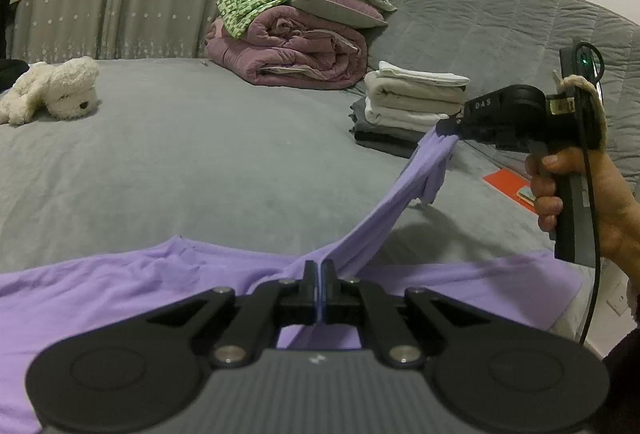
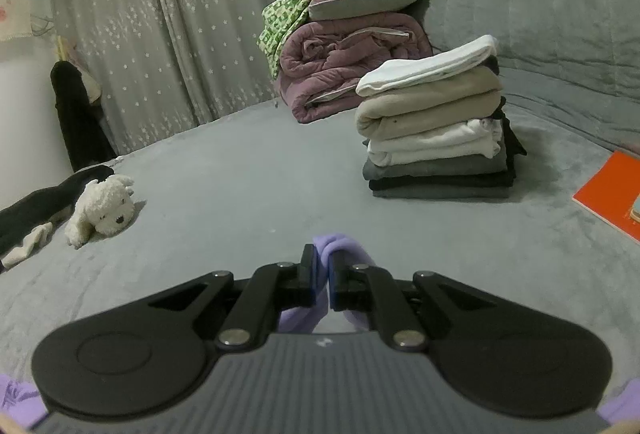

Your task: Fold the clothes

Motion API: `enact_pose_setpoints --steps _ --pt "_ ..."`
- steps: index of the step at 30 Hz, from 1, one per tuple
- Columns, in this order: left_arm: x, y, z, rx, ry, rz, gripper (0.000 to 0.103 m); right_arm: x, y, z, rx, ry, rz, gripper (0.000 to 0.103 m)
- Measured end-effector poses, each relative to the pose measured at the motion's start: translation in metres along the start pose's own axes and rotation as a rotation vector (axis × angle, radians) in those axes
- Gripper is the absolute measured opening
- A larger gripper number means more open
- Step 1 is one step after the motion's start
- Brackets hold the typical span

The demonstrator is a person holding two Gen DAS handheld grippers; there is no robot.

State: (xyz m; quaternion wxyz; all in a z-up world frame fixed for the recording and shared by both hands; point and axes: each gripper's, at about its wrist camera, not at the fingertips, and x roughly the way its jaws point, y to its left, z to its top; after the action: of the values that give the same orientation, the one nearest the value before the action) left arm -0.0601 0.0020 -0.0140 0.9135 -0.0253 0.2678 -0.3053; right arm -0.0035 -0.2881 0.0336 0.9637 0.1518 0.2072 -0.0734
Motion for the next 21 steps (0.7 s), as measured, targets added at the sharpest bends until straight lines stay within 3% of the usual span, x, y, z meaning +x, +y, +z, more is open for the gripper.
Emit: enact_pose_setpoints --steps 21 --pt "-0.013 -0.002 -0.007 0.049 0.028 -0.054 0.001 -0.040 0.013 -0.007 -0.071 -0.057 -0.019 0.006"
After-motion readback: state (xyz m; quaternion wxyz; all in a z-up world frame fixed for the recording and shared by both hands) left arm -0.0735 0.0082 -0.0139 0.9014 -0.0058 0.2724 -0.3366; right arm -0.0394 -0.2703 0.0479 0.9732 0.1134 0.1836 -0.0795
